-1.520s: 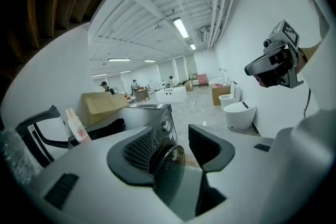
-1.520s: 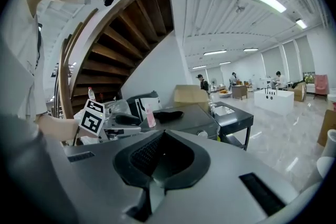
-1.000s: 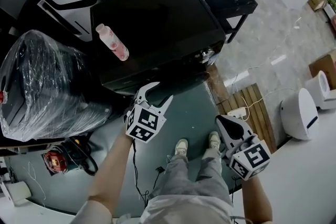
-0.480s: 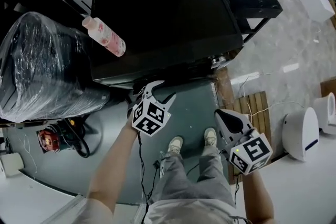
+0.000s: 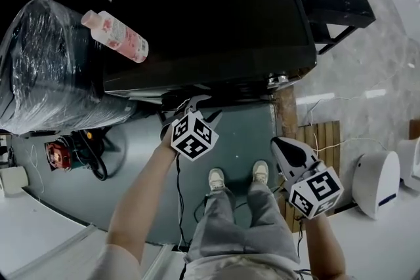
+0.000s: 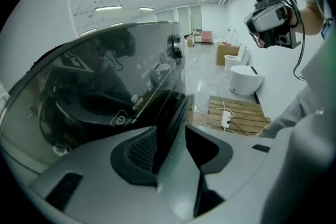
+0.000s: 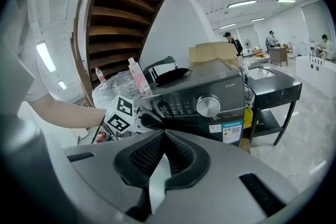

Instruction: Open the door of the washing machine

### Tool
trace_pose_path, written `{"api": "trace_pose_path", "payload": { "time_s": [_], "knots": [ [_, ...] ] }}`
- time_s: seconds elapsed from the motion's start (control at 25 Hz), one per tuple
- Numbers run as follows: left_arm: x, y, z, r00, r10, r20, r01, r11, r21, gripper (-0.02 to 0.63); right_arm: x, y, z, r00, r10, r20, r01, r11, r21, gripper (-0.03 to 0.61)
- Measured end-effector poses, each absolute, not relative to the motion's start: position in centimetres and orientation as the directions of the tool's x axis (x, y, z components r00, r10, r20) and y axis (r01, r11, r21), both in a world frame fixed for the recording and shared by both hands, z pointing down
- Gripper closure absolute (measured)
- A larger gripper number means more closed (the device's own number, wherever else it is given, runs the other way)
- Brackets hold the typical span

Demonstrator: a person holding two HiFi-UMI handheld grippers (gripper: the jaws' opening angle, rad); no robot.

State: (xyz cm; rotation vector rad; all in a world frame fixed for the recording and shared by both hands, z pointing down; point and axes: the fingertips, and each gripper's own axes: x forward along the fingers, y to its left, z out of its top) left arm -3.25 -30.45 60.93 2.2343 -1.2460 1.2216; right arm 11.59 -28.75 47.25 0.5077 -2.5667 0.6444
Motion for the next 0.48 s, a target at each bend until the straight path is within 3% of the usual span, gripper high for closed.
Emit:
{"api": "trace_pose_path", "payload": {
  "time_s": [0.28, 0.48],
  "knots": [
    [-2.6, -31.6, 62.9, 0.201, -0.521, 0.83, -0.751, -0.625, -0.21, 0.433, 12.7, -28.6, 49.5, -0.83, -0.228, 0.508, -0.452, 0.808, -0.377, 0.555],
    [-0.5, -32.6, 63.5, 0.187, -0.495, 0.849, -0.635, -0.72, -0.28, 0.445, 13.2, -28.1, 50.3, -0.832, -0.219, 0.51, -0.452, 0.801, -0.394, 0.555]
  ]
}}
